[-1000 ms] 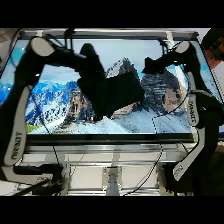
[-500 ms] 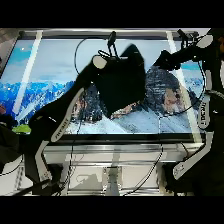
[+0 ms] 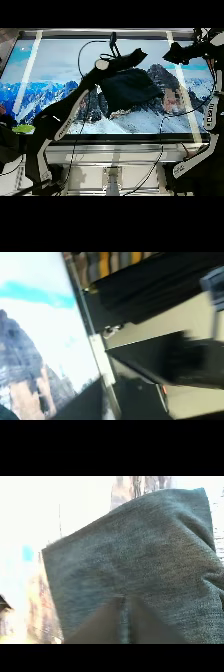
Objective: Fold the clothes and pants, and hang the long-sleeved shirts on hangers.
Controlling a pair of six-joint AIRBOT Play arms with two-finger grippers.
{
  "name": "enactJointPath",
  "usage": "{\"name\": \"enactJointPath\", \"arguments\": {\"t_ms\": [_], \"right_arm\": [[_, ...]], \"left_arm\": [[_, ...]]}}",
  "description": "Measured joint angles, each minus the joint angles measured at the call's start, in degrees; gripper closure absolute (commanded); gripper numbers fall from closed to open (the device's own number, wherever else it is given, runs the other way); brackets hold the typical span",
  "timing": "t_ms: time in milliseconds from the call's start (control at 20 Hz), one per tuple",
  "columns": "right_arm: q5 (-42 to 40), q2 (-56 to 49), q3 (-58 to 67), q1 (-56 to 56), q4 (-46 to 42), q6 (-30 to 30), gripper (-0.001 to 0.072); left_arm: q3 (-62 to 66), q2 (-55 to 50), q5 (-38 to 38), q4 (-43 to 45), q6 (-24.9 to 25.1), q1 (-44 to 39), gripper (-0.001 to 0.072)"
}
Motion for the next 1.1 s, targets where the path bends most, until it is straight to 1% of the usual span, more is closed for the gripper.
{"name": "enactJointPath", "arguments": {"t_ms": [150,200,300,450,600,800,900,1000,1050,1100], "right_arm": [[-0.1,0.1,-1.6,-2.7,4.8,-1.7,0.0692],[-0.1,0.0,-2.4,-3.8,6.6,-2.4,0.0692],[0.7,-0.3,-4.8,-6.1,9.7,-3.9,0.0692],[2.5,-0.6,-10.6,-8.9,12.6,-5.8,0.0692],[4.4,-0.3,-20.2,-10.3,15.1,-8.3,0.0691],[4.8,4.5,-36.5,-10.8,16.6,-13.1,0.0691],[2.1,9.8,-44.9,-11.0,17.5,-15.5,0.069],[-2.3,15.6,-52.3,-10.9,18.6,-16.6,0.0688],[-4.0,18.1,-55.5,-10.6,19.0,-16.6,0.0665],[-5.9,20.5,-58.7,-10.1,19.0,-16.1,0.059]], "left_arm": [[0.0,4.1,-6.4,0.0,2.2,5.6,0.0682],[0.0,6.0,-8.7,1.6,2.8,7.7,0.0682],[0.0,10.3,-13.4,7.8,2.1,11.3,0.0682],[-0.1,17.3,-21.6,21.5,-2.9,15.4,0.0682],[-0.2,23.2,-29.6,30.2,-5.6,17.9,0.0682],[-1.4,29.0,-35.5,37.3,-7.5,19.7,0.0681],[-1.9,30.6,-37.7,41.1,-8.3,20.0,0.0682],[-2.2,31.3,-39.4,43.3,-8.9,20.2,0.0681],[-2.3,31.5,-40.1,44.0,-9.0,20.2,0.068],[-2.3,31.6,-40.8,44.5,-9.1,20.2,0.068]]}}
